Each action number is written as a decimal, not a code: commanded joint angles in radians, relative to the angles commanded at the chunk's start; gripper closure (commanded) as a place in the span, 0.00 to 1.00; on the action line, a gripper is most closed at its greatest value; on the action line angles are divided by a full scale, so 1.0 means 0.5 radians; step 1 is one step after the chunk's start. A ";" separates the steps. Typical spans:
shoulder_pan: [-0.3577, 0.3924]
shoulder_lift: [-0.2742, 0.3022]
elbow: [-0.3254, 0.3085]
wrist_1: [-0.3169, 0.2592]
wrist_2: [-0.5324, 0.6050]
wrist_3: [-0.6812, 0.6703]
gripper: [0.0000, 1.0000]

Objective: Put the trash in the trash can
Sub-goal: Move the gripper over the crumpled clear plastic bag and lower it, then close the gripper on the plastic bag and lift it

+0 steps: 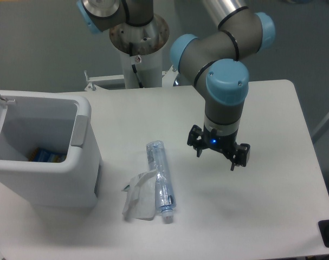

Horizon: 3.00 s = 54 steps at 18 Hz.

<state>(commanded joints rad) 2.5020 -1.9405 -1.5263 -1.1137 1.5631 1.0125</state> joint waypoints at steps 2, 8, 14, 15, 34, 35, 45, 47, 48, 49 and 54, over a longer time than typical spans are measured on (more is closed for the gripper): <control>-0.040 -0.003 -0.003 -0.003 -0.003 -0.101 0.00; -0.166 -0.025 -0.031 0.000 -0.031 -0.405 0.00; -0.270 -0.101 -0.009 0.049 -0.031 -0.592 0.00; -0.301 -0.107 -0.012 0.067 -0.028 -0.632 0.00; -0.654 -0.350 -0.083 0.377 -0.080 -0.954 0.00; -0.654 -0.371 -0.080 0.377 -0.077 -0.957 0.00; -0.654 -0.411 -0.052 0.377 -0.074 -0.963 0.73; -0.654 -0.402 -0.052 0.374 -0.080 -0.963 0.95; -0.654 -0.399 -0.052 0.374 -0.080 -0.963 0.99; -0.654 -0.393 -0.052 0.374 -0.083 -0.960 1.00; -0.620 -0.338 -0.043 0.356 -0.180 -0.957 1.00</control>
<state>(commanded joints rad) 2.1920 -2.1093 -1.5478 -0.9357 1.4729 0.5338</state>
